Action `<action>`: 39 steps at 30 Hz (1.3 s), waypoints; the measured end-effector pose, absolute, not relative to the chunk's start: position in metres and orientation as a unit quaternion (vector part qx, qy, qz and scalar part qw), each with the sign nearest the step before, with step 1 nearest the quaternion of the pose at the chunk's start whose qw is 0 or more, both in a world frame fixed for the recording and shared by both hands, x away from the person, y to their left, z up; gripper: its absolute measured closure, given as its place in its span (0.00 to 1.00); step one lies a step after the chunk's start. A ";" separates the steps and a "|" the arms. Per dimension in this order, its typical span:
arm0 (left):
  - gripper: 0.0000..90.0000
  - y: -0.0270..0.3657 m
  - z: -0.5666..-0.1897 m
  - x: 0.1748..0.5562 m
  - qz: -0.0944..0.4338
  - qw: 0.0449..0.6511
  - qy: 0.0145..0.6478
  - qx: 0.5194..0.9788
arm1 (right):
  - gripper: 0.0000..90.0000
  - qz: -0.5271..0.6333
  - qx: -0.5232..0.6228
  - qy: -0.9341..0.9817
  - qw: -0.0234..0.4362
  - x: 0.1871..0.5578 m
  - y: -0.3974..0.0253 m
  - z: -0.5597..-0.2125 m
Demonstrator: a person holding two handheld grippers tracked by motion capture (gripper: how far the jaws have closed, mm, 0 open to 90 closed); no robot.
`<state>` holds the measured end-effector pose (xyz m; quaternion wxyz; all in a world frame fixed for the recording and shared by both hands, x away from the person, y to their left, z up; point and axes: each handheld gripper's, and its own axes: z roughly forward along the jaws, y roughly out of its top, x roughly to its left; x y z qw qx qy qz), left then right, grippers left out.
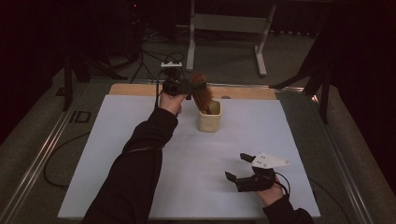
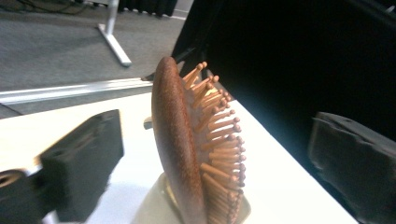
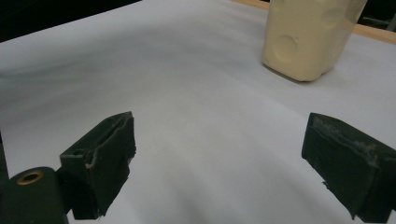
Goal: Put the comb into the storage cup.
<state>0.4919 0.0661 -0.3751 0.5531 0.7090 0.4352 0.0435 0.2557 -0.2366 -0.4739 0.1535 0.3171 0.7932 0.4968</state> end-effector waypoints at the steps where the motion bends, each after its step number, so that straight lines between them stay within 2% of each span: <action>1: 0.01 0.067 -0.374 0.491 0.046 0.550 0.433 0.713 | 0.11 0.497 0.317 0.793 0.154 0.256 -0.237 -0.474; 23: 0.00 0.077 -0.371 0.475 0.073 0.542 0.373 0.750 | 0.11 0.496 0.319 0.793 0.155 0.256 -0.237 -0.473; 39: 0.00 0.099 -0.369 0.459 0.080 0.550 0.343 0.757 | 0.11 0.495 0.321 0.793 0.152 0.256 -0.236 -0.474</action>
